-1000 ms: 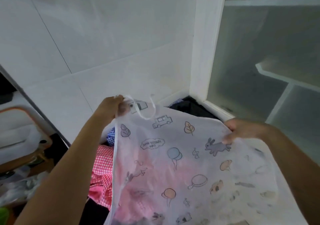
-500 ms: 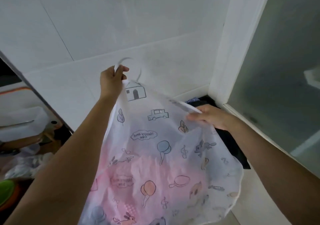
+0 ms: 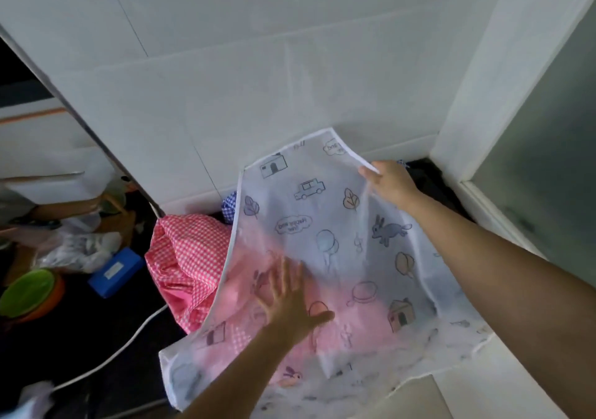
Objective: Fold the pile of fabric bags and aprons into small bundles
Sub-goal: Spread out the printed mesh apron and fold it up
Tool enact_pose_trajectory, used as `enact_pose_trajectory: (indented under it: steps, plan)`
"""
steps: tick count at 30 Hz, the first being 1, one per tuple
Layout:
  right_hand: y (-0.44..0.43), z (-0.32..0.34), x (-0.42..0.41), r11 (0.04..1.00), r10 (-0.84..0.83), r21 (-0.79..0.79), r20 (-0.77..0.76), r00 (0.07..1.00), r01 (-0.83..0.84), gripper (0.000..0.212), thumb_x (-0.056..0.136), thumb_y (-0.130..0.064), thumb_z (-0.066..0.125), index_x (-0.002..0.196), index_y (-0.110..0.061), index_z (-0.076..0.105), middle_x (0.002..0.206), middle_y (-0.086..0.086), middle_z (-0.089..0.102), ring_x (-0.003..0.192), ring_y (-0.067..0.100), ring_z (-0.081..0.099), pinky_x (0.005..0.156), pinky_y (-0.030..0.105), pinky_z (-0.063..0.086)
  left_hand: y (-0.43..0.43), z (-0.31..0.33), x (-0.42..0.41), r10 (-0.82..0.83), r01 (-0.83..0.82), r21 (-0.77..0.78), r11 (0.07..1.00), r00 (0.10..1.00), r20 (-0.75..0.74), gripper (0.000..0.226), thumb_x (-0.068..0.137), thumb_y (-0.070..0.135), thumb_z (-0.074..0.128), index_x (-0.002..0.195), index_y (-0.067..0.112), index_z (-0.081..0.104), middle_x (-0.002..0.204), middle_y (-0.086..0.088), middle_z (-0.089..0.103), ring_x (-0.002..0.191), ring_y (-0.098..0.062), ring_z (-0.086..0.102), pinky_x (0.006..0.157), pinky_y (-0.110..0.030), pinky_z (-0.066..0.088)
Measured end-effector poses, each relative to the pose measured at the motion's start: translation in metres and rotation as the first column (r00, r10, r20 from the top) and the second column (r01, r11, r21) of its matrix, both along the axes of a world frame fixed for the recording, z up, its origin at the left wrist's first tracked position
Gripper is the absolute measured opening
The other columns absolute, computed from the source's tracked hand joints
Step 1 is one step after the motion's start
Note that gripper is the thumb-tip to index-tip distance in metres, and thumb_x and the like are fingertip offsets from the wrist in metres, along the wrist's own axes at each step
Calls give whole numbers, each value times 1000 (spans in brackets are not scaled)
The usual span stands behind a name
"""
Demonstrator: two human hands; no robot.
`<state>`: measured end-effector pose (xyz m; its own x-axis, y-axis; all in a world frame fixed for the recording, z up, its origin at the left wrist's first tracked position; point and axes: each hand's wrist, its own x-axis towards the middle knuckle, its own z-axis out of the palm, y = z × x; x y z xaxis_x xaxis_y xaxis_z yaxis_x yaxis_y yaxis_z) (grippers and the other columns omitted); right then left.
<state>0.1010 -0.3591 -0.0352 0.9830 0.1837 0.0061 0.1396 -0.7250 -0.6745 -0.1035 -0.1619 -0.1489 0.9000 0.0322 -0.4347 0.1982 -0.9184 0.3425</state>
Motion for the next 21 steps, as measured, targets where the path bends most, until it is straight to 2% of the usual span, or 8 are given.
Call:
enact_pose_trajectory:
  steps: [5,8,10,11,14,16,19,21]
  plan:
    - [-19,-25,-27,992,-85,-57,392,916,117,32,82,-20,73,111,-8,64,101,12,59,95,29,57,82,38,47,35,-44,16,-95,92,-55,994,994,-57,135,49,99,38,138,33,-39,142,-2,-50,133,-37,-38,107,-72,1]
    - [-25,-68,-105,975,196,-186,443,875,-124,31,81,-12,74,110,-11,64,100,7,62,83,24,64,66,33,55,41,-48,21,-197,198,-36,980,980,12,142,42,104,24,145,21,-29,148,-5,-43,136,-38,-34,109,-70,-1]
    - [-42,-103,-147,933,298,-297,331,895,-201,42,80,-12,75,120,-14,61,117,6,60,99,23,63,77,29,53,53,-45,24,-170,172,-34,985,984,50,138,47,101,32,147,26,-25,151,-4,-38,137,-38,-31,109,-69,-5]
    - [-55,-116,-159,947,238,-278,272,932,-161,48,80,-13,75,126,-15,58,126,7,56,111,24,57,87,29,50,61,-43,25,-124,125,-28,992,991,59,134,49,96,41,146,32,-26,151,-4,-37,136,-37,-31,108,-68,-7]
    - [-100,-131,-163,973,-139,-163,135,981,161,60,78,-11,76,132,-8,51,135,14,47,125,31,45,99,43,47,87,-39,34,-108,107,14,994,991,81,130,54,83,57,145,39,-25,151,-3,-36,134,-35,-34,107,-65,-11]
    - [-123,-130,-157,936,-315,-161,21,949,315,70,75,-17,80,135,-5,47,135,15,46,125,31,45,99,42,45,100,-37,40,-182,178,46,983,977,112,133,51,95,43,148,29,-20,152,-6,-32,137,-33,-34,111,-61,-12]
    - [-140,-121,-143,860,-476,12,-344,810,510,62,81,-51,66,120,-3,60,116,12,61,105,25,56,85,31,48,102,-35,44,-195,188,59,980,971,140,140,43,102,25,150,22,-17,151,-8,-31,135,-31,-37,109,-47,-23]
    - [-144,-112,-132,740,-520,71,-569,637,668,55,95,-50,46,100,0,68,96,16,67,91,31,61,82,38,49,98,-31,42,-146,142,42,989,978,151,136,48,96,42,150,26,-16,151,-8,-30,134,-31,-36,109,-49,-19]
